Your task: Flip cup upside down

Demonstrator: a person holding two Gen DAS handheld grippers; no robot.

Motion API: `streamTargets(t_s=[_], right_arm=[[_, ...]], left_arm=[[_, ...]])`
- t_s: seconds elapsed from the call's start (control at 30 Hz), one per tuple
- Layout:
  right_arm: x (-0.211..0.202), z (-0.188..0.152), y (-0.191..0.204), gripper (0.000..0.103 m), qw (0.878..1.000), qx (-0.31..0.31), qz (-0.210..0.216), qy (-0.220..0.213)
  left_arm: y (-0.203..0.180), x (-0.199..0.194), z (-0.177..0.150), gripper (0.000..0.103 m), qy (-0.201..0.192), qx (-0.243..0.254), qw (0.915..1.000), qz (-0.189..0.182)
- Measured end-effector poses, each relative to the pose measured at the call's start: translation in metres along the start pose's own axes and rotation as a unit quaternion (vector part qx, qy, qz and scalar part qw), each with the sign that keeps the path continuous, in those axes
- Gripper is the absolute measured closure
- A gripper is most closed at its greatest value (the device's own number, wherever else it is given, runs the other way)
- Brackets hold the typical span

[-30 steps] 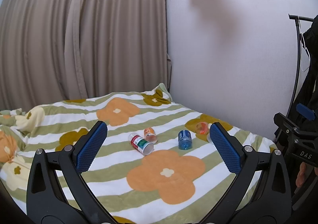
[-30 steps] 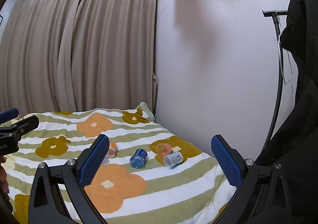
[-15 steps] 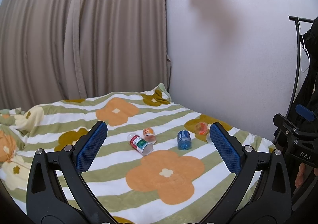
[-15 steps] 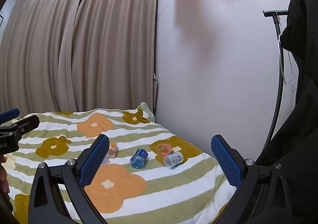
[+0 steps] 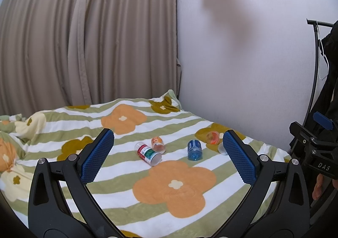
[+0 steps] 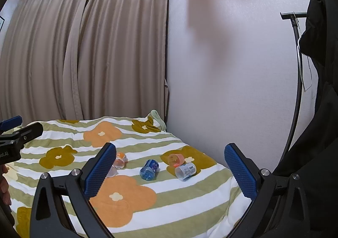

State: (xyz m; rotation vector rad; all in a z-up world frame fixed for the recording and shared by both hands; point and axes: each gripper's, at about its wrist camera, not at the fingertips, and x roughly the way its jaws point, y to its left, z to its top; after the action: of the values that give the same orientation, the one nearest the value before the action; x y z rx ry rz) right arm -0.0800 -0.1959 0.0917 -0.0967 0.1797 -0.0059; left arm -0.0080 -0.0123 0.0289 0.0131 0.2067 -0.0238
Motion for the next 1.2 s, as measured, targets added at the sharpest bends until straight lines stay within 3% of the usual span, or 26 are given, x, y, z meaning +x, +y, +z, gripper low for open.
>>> streamTargets(t_s=[0.53, 0.87, 1.0, 1.2], right_arm=[[0.005, 0.002, 0.0, 0.001, 1.0, -0.002, 0.001, 0.0], [0.007, -0.001, 0.005, 0.001, 1.0, -0.005, -0.002, 0.001], [0.021, -0.001, 0.006, 0.001, 1.0, -0.008, 0.009, 0.018], [0.051, -0.002, 0.003, 0.001, 0.999, -0.017, 0.015, 0.033]], left_arm=[[0.001, 0.001, 0.004, 0.0, -0.001, -0.002, 1.0, -0.006], [-0.001, 0.022, 0.005, 0.0, 0.011, 0.001, 0.9999, -0.012], [-0.002, 0.049, 0.009, 0.0, 0.024, 0.002, 0.9993, -0.028], [-0.011, 0.132, 0.029, 0.0, 0.074, 0.02, 0.994, -0.078]])
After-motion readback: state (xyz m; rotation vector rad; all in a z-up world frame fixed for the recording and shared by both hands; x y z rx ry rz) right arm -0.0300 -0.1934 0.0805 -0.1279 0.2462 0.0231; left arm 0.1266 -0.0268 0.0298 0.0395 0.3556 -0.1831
